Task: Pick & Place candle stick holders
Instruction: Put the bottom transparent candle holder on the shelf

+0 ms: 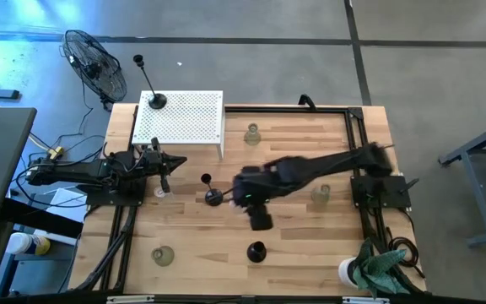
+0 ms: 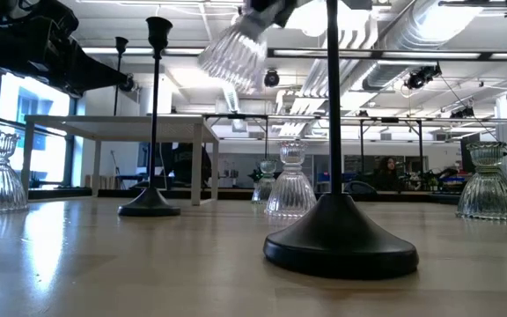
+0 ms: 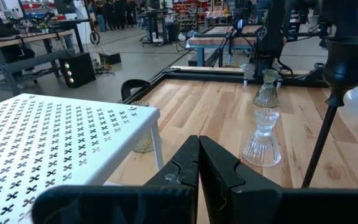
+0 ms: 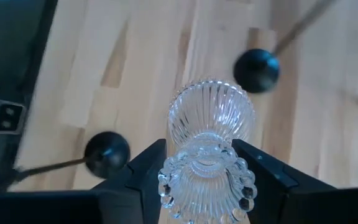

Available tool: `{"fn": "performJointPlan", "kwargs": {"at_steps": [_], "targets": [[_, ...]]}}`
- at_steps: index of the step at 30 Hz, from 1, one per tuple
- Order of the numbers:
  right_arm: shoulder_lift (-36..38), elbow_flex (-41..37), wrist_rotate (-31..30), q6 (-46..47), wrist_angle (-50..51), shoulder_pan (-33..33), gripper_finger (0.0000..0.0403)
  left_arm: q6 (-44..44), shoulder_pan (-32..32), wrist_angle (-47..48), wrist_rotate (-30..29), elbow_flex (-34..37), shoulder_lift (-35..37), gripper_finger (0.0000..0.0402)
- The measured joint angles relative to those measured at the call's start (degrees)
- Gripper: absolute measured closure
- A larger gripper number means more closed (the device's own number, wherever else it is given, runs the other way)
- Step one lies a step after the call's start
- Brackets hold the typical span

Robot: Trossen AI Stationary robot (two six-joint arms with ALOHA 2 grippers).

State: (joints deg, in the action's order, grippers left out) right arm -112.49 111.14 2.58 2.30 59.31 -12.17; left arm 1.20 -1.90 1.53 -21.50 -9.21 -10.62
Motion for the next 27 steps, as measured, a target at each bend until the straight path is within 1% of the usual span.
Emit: {"fn": "performJointPlan", "kwargs": {"at_steps": [4,12,18,27], "targets": [[-7.3,4.4,2.1,-4.2,0.7,-0.6,0.0245,0.0,0.0,0.4,0.0,0.0,0.0,0.0399],[-15.0,5.1,2.0,-9.0,-3.2,-1.0,0.0244,-0.2,0.0,0.4,0.0,0.0,0.0,0.0399],[-18.7,5.0,1.8,-12.8,-7.4,-0.9,0.0247,-0.1,0.0,0.4,0.0,0.0,0.0,0.0399],[-19.5,4.5,2.2,-13.2,-11.6,-0.6,0.0231,-0.1,0.0,0.5,0.0,0.0,0.0,0.0399]]}}
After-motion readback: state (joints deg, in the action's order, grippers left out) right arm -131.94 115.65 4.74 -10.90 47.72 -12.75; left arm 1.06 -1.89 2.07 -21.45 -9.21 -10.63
